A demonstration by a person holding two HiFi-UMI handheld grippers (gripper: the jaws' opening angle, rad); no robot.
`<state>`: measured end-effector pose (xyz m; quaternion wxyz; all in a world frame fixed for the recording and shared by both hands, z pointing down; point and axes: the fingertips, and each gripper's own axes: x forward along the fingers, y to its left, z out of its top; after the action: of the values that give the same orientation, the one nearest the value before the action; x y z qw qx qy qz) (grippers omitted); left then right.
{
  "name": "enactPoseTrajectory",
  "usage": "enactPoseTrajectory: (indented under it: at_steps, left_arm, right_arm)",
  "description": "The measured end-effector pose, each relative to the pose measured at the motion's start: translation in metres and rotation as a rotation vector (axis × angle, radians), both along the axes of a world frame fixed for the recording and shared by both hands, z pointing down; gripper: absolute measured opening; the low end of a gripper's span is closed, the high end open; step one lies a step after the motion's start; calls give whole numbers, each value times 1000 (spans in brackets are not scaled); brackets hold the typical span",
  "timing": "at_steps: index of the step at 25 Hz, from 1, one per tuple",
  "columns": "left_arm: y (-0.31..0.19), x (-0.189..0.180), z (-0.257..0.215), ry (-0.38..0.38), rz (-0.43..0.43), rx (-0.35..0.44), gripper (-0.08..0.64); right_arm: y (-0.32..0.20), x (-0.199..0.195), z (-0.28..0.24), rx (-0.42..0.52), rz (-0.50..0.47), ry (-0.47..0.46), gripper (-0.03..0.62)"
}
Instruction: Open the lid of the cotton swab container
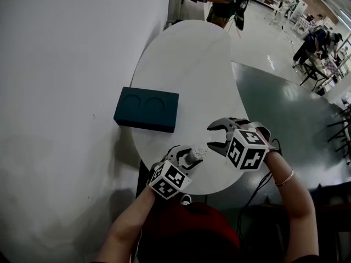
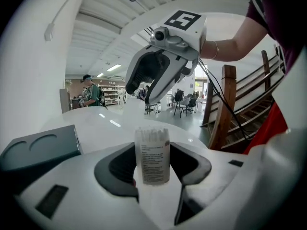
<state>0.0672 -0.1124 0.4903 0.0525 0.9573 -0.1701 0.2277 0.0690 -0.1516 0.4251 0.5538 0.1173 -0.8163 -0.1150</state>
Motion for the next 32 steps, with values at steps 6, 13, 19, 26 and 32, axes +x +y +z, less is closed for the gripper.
enactPoseTrajectory:
  at_steps: [6, 13, 19, 26, 32]
  left_arm:
    - [-9, -20, 0, 56, -78, -59, 222]
    - [-32, -57, -10, 119, -176, -81, 222]
    - [-44, -79, -16, 137, -208, -83, 222]
    - [-47, -84, -18, 172, -187, -110, 222]
    - [-47, -79, -14, 172, -106, -93, 221]
  right_arm:
    - [-2, 3, -11, -14, 55, -77, 185]
    - [-3, 1, -17, -7, 118, -173, 182]
    - [-1, -5, -19, -96, 281, -419, 143]
    - [6, -6, -19, -192, 406, -639, 57]
    - [13, -7, -7, -284, 530, -758, 37]
